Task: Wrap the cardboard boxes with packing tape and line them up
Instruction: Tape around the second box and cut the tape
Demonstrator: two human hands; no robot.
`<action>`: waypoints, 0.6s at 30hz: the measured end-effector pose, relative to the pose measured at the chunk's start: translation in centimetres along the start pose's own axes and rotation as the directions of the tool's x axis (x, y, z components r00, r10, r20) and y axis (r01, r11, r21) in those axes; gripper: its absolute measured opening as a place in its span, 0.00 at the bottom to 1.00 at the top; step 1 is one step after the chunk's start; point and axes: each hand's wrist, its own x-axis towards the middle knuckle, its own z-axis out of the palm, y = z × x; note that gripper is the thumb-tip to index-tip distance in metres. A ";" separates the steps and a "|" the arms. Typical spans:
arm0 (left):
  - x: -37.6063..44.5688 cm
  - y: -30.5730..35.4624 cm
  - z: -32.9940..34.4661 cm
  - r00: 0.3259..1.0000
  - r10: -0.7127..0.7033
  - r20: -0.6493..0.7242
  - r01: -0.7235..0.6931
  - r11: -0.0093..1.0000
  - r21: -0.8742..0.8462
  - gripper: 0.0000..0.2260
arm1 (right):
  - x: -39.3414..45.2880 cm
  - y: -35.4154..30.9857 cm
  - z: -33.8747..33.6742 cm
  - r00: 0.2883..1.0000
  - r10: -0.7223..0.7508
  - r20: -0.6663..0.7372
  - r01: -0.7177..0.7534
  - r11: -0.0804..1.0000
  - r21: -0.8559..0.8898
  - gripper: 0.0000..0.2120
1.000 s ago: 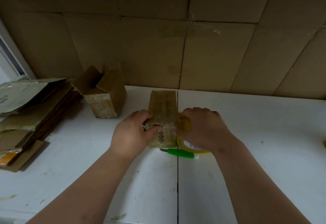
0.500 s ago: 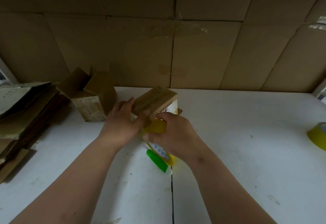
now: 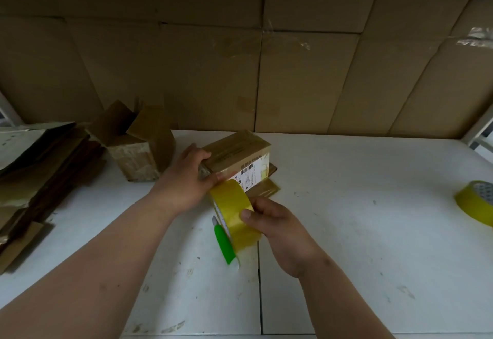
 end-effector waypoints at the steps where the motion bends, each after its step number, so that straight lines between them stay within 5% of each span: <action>1: 0.1 0.0 -0.1 1.000 -0.006 0.013 0.005 1.000 0.003 0.28 | -0.1 0.3 0.1 1.000 -0.012 0.007 0.011 1.000 0.009 0.21; 18: -0.1 0.8 -1.5 0.996 0.032 0.084 -0.037 0.998 0.054 0.28 | -1.9 1.9 0.6 0.997 -0.063 0.053 0.062 0.998 0.013 0.18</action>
